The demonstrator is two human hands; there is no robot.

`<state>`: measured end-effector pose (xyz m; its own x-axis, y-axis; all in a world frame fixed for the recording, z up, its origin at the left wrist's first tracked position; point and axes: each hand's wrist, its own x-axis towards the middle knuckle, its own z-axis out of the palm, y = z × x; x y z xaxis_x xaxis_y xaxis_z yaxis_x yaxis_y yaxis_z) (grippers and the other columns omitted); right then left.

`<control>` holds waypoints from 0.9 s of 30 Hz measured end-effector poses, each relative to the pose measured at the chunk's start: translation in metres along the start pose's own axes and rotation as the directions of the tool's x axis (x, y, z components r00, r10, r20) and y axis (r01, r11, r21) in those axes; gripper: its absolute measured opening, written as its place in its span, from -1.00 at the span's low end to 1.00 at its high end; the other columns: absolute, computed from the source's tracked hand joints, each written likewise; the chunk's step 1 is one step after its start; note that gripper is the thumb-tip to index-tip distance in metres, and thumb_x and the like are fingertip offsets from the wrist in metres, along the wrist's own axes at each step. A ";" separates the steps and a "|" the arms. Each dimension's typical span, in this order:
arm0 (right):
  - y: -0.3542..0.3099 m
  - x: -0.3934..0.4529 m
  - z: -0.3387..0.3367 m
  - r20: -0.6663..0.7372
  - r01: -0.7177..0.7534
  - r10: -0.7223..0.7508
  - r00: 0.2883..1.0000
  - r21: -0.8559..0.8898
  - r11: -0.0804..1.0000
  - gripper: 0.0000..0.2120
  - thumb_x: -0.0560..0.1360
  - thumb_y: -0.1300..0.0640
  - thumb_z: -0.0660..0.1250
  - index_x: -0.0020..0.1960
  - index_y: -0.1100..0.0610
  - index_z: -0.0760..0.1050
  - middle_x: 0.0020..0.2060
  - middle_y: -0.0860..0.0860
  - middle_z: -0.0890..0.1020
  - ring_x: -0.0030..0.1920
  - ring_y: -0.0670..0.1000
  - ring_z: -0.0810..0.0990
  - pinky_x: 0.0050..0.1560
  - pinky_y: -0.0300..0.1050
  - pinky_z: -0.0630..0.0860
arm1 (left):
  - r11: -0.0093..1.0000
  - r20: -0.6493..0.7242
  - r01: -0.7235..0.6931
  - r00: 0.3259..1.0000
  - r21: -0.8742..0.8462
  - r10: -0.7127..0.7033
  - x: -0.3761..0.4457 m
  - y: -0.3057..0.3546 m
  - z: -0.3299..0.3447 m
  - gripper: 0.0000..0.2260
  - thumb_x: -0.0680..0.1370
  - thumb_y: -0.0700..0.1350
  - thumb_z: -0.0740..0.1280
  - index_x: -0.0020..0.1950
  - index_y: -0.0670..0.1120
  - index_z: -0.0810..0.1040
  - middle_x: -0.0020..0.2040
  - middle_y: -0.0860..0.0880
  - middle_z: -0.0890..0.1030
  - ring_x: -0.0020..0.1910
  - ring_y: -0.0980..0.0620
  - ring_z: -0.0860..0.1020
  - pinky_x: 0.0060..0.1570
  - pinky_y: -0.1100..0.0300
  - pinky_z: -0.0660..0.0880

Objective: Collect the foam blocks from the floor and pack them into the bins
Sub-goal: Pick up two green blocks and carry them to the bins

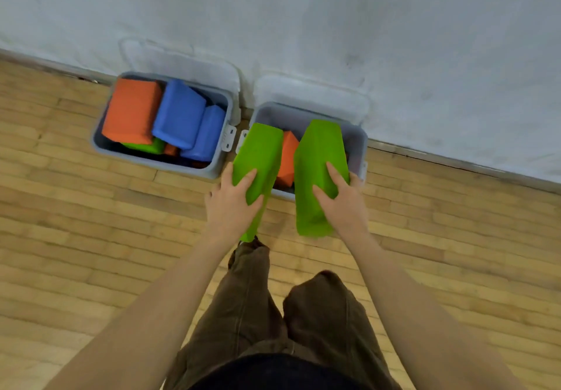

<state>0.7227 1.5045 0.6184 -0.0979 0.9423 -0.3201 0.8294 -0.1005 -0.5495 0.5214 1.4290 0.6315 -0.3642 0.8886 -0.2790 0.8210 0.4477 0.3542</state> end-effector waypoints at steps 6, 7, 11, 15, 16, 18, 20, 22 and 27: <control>-0.023 0.075 0.010 -0.033 -0.125 0.124 0.992 -0.022 0.992 -0.43 0.48 -0.22 0.27 0.44 -0.29 0.17 0.47 0.05 0.17 0.35 0.13 0.36 0.18 0.11 0.47 | 0.997 0.069 -0.063 0.995 -0.043 0.066 0.102 0.021 0.005 -0.50 0.50 0.12 0.31 0.43 0.15 0.31 0.50 -0.14 0.15 0.33 -0.26 0.31 0.28 -0.13 0.29; -0.021 0.089 0.014 -0.034 -0.138 0.137 0.990 -0.018 0.990 -0.43 0.48 -0.22 0.26 0.44 -0.29 0.17 0.47 0.04 0.16 0.36 0.12 0.35 0.17 0.11 0.47 | 0.997 0.077 -0.062 0.995 -0.051 0.066 0.117 0.026 0.012 -0.50 0.50 0.12 0.31 0.43 0.14 0.31 0.50 -0.14 0.14 0.33 -0.26 0.31 0.28 -0.14 0.29; -0.003 0.147 0.038 -0.079 -0.155 0.155 0.985 0.001 0.988 -0.42 0.46 -0.22 0.28 0.44 -0.27 0.19 0.45 0.03 0.19 0.36 0.10 0.34 0.16 0.10 0.46 | 0.997 0.101 -0.045 0.994 -0.058 0.050 0.175 0.046 0.052 -0.49 0.52 0.11 0.30 0.45 0.15 0.27 0.52 -0.12 0.09 0.38 -0.24 0.25 0.28 -0.16 0.21; 0.023 0.196 0.056 -0.047 -0.167 0.167 0.985 0.000 0.986 -0.47 0.52 -0.20 0.21 0.46 -0.22 0.19 0.46 0.06 0.15 0.39 0.13 0.28 0.19 0.14 0.43 | 0.995 0.183 -0.016 0.983 -0.098 0.034 0.225 0.057 0.096 -0.51 0.56 0.10 0.25 0.47 0.12 0.23 0.52 -0.14 0.06 0.42 -0.25 0.16 0.31 -0.20 0.15; 0.028 0.204 0.056 -0.027 -0.180 0.180 0.983 -0.026 0.983 -0.50 0.55 -0.18 0.19 0.46 -0.19 0.21 0.47 0.08 0.15 0.40 0.16 0.25 0.21 0.14 0.40 | 0.997 0.204 -0.020 0.978 -0.072 0.034 0.234 0.060 0.102 -0.52 0.57 0.09 0.22 0.48 0.09 0.22 0.52 -0.15 0.07 0.44 -0.24 0.12 0.32 -0.20 0.13; 0.034 0.214 0.051 0.003 -0.200 0.200 0.980 -0.067 0.978 -0.54 0.57 -0.13 0.16 0.46 -0.13 0.24 0.45 0.09 0.20 0.39 0.18 0.25 0.21 0.14 0.38 | 0.999 0.230 -0.040 0.972 -0.014 0.042 0.245 0.064 0.104 -0.53 0.58 0.05 0.20 0.48 0.03 0.24 0.50 -0.16 0.15 0.44 -0.21 0.13 0.32 -0.17 0.14; 0.034 0.213 0.041 0.016 -0.195 0.195 0.981 -0.040 0.980 -0.57 0.58 -0.08 0.16 0.44 -0.08 0.29 0.39 0.09 0.30 0.32 0.17 0.35 0.18 0.13 0.42 | 0.997 0.259 -0.072 0.963 -0.038 0.080 0.250 0.067 0.094 -0.56 0.59 0.00 0.20 0.46 -0.05 0.28 0.44 -0.15 0.27 0.38 -0.20 0.24 0.29 -0.12 0.21; 0.029 0.203 0.030 0.028 -0.186 0.186 0.982 0.029 0.982 -0.59 0.58 -0.03 0.17 0.41 0.00 0.34 0.29 0.09 0.41 0.19 0.14 0.46 0.13 0.14 0.47 | 0.988 0.284 -0.117 0.948 -0.104 0.142 0.250 0.070 0.077 -0.59 0.59 -0.05 0.19 0.42 -0.11 0.33 0.37 -0.16 0.37 0.31 -0.19 0.34 0.28 -0.11 0.29; 0.000 0.155 0.001 0.032 -0.280 0.278 0.960 0.131 0.951 -0.64 0.58 0.01 0.17 0.32 0.10 0.44 0.14 0.09 0.56 0.10 0.08 0.54 0.11 0.06 0.50 | 0.973 0.356 -0.132 0.914 -0.190 0.193 0.228 0.059 0.021 -0.64 0.59 -0.07 0.19 0.36 -0.14 0.41 0.24 -0.17 0.49 0.18 -0.17 0.48 0.20 -0.09 0.41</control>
<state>0.7068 1.6499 0.5677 0.1196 0.8665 -0.4847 0.7442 -0.4014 -0.5339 0.4953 1.6561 0.5701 -0.0178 0.8634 -0.5041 0.7633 0.3374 0.5509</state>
